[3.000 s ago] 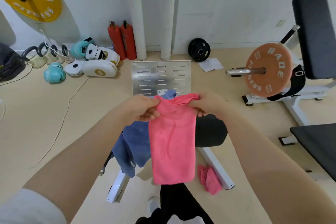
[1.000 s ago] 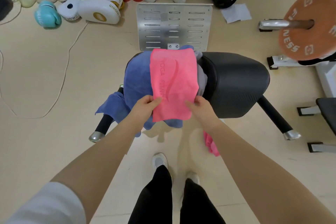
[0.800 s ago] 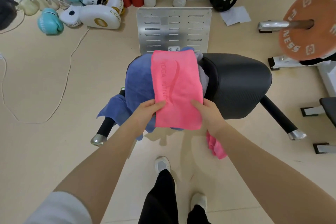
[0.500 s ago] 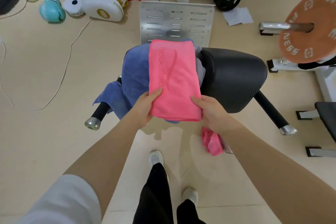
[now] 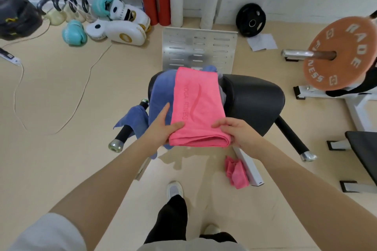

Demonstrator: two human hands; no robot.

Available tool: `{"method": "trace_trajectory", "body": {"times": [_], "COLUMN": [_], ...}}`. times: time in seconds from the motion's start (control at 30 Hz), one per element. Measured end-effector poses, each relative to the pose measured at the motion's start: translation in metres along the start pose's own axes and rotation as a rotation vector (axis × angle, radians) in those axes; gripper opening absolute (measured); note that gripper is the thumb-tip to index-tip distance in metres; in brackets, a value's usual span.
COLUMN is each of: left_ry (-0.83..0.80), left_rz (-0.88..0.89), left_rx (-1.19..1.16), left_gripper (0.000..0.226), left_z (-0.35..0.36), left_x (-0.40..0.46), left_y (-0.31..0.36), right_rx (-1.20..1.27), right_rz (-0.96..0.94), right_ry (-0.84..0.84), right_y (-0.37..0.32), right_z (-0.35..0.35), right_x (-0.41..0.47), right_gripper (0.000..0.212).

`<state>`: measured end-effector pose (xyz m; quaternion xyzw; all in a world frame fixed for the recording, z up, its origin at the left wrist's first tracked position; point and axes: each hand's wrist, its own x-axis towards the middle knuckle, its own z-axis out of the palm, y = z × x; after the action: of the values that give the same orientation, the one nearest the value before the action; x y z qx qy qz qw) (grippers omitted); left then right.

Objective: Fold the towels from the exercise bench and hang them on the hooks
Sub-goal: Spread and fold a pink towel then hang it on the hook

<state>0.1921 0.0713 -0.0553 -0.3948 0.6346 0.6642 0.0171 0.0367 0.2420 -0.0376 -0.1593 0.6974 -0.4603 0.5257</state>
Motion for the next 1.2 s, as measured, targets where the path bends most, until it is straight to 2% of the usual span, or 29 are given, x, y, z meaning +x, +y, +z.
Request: {"method": "trace_trajectory", "body": {"times": [0.1, 0.2, 0.27, 0.33, 0.4, 0.43, 0.47, 0.53, 0.57, 0.63, 0.77, 0.87, 0.93, 1.0, 1.1, 1.2], "left_ry": [-0.127, -0.198, -0.252, -0.305, -0.273, -0.212, -0.139, -0.010, 0.032, 0.076, 0.097, 0.148, 0.195, 0.255, 0.293, 0.163], "left_rz": [-0.044, 0.022, 0.127, 0.207, 0.179, 0.134, 0.094, 0.051, 0.039, 0.004, -0.054, -0.065, -0.056, -0.026, -0.077, -0.178], "left_rx": [-0.215, -0.246, -0.186, -0.049, 0.075, 0.096, 0.108, 0.119, 0.098, 0.018, 0.064, 0.123, 0.182, 0.353, 0.555, 0.559], "left_gripper": [0.031, 0.045, 0.043, 0.035, 0.031, 0.027, 0.021, 0.009, 0.014, 0.021, 0.018, 0.020, 0.021, 0.025, 0.046, 0.058], "left_z": [-0.018, -0.032, -0.039, -0.042, -0.045, -0.044, -0.043, -0.040, -0.037, -0.032, -0.024, -0.024, -0.024, -0.023, -0.023, -0.022], "left_x": [0.001, 0.009, 0.013, 0.021, 0.036, 0.045, 0.053, 0.070, 0.078, 0.096, 0.128, 0.143, 0.150, 0.154, 0.164, 0.172], "left_y": [0.018, 0.035, 0.046, 0.056, 0.062, 0.065, 0.070, 0.079, 0.083, 0.090, 0.087, 0.080, 0.077, 0.079, 0.082, 0.092], "right_rx": [0.034, 0.012, -0.085, -0.363, -0.674, -0.703, -0.667, -0.476, -0.357, -0.215, -0.361, -0.401, -0.455, -0.492, -0.410, -0.271], "right_rz": [0.067, -0.053, -0.121, -0.190, -0.254, -0.293, -0.329, -0.312, -0.250, -0.138, -0.031, 0.067, 0.098, 0.084, 0.085, 0.149], "right_ry": [-0.049, -0.064, 0.057, 0.234, 0.371, 0.417, 0.436, 0.390, 0.363, 0.361, 0.443, 0.372, 0.307, 0.303, 0.304, 0.283], "right_y": [-0.022, -0.039, -0.044, -0.045, -0.051, -0.056, -0.059, -0.067, -0.072, -0.077, -0.069, -0.065, -0.065, -0.068, -0.075, -0.080], "right_z": [-0.005, -0.004, -0.004, -0.007, -0.011, -0.013, -0.016, -0.021, -0.021, -0.023, -0.032, -0.041, -0.045, -0.045, -0.043, -0.043], "right_x": [0.004, 0.010, 0.020, 0.036, 0.049, 0.056, 0.064, 0.080, 0.086, 0.103, 0.139, 0.157, 0.163, 0.165, 0.171, 0.176], "right_gripper": [0.048, 0.050, 0.038, 0.029, 0.025, 0.019, 0.014, 0.040, 0.047, 0.047, 0.040, 0.023, 0.022, 0.026, 0.012, 0.028]}}
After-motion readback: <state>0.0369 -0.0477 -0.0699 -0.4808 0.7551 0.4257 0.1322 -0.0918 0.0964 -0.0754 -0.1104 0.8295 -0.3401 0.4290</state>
